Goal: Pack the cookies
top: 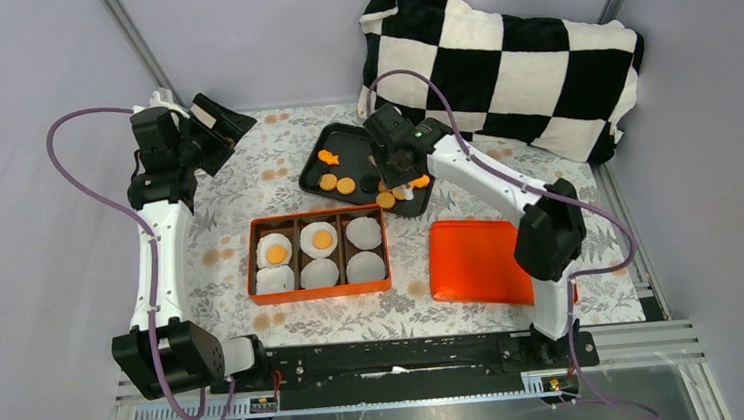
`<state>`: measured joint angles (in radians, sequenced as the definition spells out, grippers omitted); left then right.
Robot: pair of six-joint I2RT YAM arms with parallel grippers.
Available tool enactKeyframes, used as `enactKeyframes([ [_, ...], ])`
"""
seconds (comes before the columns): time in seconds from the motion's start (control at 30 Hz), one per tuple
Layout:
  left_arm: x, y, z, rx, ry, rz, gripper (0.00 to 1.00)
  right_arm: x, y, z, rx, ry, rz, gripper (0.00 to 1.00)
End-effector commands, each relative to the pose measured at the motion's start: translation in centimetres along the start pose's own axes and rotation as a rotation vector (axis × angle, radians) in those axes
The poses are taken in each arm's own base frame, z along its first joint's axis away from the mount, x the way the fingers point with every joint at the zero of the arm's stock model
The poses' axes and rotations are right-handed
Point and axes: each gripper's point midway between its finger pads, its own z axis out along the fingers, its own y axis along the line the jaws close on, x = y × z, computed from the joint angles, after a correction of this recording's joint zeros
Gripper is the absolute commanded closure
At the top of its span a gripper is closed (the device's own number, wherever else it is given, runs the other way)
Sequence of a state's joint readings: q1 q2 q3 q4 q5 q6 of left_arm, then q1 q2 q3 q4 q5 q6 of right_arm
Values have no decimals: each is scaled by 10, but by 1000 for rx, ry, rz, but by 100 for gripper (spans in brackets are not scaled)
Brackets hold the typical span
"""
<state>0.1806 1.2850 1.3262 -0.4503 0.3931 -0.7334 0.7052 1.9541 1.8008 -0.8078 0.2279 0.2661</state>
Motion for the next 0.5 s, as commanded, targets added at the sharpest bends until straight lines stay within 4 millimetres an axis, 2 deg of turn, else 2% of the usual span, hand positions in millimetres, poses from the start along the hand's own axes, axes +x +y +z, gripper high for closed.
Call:
enactKeyframes([
  [0.0,-4,-3,-2,1,-15,34,1,-37,32,-66,-90,-230,-3,100],
  [0.13,-5,-3,-3,-1,-20,51,2,-25,51,-89,-173,-288,-23,100],
  [0.47,-5,-6,-6,12,-25,66,2,19,66,-131,-312,-298,-95,100],
])
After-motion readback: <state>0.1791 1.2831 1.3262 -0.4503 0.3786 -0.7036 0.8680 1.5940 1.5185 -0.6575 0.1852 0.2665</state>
